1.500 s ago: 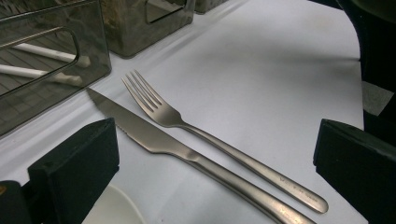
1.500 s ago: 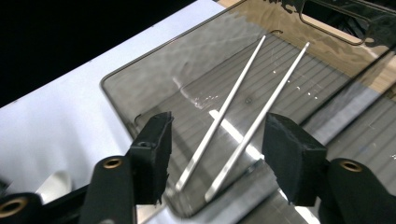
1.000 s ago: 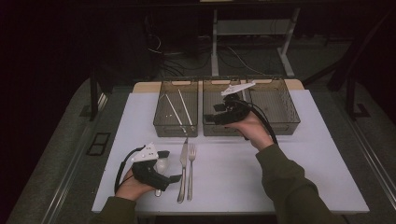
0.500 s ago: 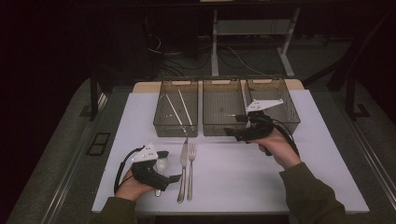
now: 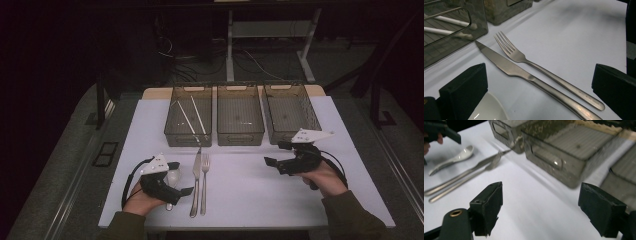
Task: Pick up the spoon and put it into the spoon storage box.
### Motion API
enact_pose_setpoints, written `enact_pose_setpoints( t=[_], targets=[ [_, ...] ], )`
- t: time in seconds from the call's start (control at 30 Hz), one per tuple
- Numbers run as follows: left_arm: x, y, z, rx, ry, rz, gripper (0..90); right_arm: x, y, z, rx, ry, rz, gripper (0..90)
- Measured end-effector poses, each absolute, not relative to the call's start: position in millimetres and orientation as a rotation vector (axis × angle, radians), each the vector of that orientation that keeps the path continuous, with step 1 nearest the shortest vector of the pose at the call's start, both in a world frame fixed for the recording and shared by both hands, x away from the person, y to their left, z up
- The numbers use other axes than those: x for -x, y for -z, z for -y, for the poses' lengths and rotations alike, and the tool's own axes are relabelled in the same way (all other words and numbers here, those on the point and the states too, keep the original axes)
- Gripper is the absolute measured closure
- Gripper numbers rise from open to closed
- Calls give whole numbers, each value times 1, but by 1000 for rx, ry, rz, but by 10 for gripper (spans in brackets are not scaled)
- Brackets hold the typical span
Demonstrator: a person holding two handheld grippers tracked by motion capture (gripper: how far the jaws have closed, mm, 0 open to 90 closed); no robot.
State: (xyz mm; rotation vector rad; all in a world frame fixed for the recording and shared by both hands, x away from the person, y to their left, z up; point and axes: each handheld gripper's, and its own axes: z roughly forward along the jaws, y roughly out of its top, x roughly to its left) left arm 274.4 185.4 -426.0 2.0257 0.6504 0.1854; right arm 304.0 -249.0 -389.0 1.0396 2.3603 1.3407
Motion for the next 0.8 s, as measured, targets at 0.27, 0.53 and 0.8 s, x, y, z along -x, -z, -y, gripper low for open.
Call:
enact_pose_setpoints(
  t=[0.27,0.53,0.8],
  targets=[
    [-274,426,-186,-2031,-195,-653,0,-282,412,280,-1080,-1327,-2314,195],
    [-274,425,-187,-2025,-199,-670,0,-266,428,294,-1127,-1334,-2320,193],
    [-272,422,-192,-2023,-211,-697,194,-258,433,299,-1137,-1315,-2321,193]
  ],
)
